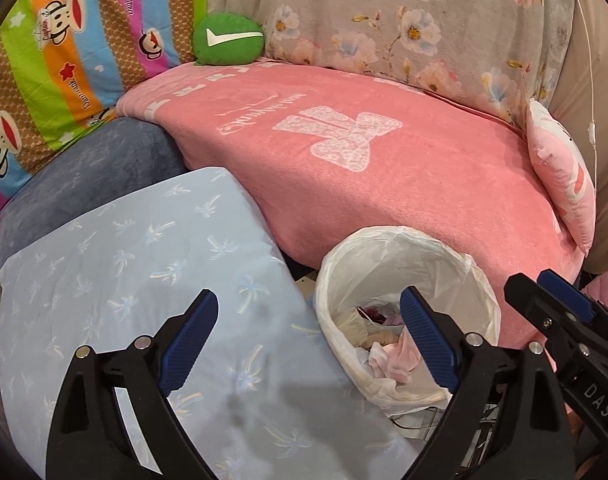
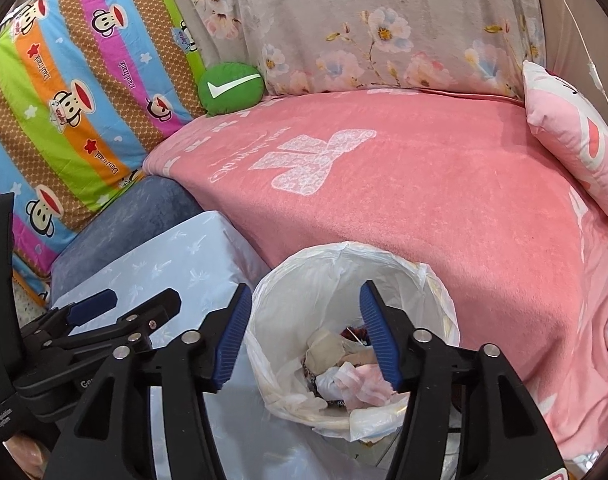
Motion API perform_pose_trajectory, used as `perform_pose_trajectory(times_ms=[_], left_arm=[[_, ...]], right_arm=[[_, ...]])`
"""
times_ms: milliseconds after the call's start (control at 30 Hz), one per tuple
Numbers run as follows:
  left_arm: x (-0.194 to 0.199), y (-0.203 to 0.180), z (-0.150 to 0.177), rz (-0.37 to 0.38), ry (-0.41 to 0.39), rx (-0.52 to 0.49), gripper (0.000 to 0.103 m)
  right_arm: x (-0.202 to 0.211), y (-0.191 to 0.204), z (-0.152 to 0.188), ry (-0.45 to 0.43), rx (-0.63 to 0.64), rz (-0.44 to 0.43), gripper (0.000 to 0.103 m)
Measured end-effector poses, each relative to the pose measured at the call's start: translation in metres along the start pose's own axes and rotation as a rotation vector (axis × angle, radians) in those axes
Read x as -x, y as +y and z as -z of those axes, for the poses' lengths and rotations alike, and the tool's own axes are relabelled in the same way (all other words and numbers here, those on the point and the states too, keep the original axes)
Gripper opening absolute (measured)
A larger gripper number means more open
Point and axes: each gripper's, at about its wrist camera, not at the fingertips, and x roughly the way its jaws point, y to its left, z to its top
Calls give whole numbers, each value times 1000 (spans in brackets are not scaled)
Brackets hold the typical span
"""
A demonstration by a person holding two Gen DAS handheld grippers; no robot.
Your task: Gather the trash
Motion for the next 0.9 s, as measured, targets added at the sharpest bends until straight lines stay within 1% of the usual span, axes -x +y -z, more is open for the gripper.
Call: perform_pose_trajectory(times_ms=[67, 200, 367, 433, 500, 533, 633, 900], left_arm=[[2, 4, 2, -8, 0, 7, 89], [5, 11, 7, -31, -7, 16, 89], [10, 16, 15, -53, -8, 28, 90], [11, 16, 18, -66, -10, 23, 90], [13, 17, 21, -73, -10, 18, 90], [13, 17, 22, -76, -10, 17, 90], [16, 19, 26, -82, -10, 16, 90], [17, 24, 34, -100, 2, 31, 90]], right_arm=[[0, 2, 4, 8, 5, 2, 58], [2, 6, 10, 22, 22, 15, 64], [4, 11, 19, 26, 41, 33, 65], [5, 13, 22, 27, 45, 39, 68], [5, 14, 24, 31, 48, 46, 72], [5, 15, 26, 35, 53, 53, 77], [5, 16, 30, 42, 65, 65, 84], [7, 17, 39, 49, 84, 88, 85]])
